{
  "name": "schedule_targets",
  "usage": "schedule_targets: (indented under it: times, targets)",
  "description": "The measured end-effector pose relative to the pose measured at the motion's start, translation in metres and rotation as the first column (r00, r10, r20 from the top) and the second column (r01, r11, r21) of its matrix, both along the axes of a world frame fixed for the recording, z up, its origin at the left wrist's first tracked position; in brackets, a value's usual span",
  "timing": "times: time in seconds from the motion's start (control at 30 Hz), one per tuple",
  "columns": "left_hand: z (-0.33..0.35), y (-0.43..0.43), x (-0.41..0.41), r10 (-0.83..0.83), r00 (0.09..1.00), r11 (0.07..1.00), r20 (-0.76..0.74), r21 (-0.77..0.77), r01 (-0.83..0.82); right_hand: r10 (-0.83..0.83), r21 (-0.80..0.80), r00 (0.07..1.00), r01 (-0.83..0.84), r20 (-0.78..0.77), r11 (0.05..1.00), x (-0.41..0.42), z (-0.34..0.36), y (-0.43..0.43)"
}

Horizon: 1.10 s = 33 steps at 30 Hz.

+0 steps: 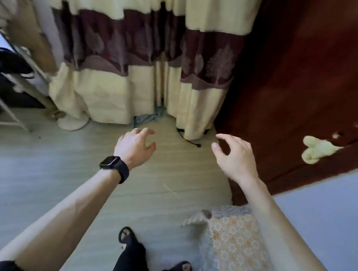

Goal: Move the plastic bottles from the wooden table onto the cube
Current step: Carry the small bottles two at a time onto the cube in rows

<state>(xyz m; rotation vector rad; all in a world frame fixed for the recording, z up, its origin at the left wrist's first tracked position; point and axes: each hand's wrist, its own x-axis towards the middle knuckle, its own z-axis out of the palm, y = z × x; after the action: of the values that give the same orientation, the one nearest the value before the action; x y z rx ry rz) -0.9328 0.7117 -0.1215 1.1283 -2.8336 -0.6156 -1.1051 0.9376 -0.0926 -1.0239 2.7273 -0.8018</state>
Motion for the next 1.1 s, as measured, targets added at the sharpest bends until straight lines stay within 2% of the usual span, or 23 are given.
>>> schedule_targets:
  times: [0.2, 0.5, 0.8, 1.1]
  targets:
    - [0.013, -0.113, 0.157, 0.344, 0.939, 0.939, -0.009, 0.013, -0.344, 0.363, 0.092, 0.931, -0.364, 0.02, 0.927, 0.091, 0.011, -0.185]
    - [0.026, -0.249, 0.364, 0.679, 0.731, 0.734, -0.064, 0.065, -0.676, 0.709, 0.145, 0.703, -0.708, 0.053, 0.691, 0.283, 0.02, -0.417]
    - [0.016, -0.343, 0.498, 0.859, 0.512, 0.512, -0.026, 0.091, -0.854, 0.889, 0.199, 0.45, -0.882, 0.09, 0.426, 0.426, 0.008, -0.577]
    - [0.023, -0.505, 0.601, 0.955, 0.294, 0.296, -0.038, 0.04, -0.954, 0.96, 0.188, 0.265, -0.951, 0.09, 0.245, 0.521, 0.014, -0.787]
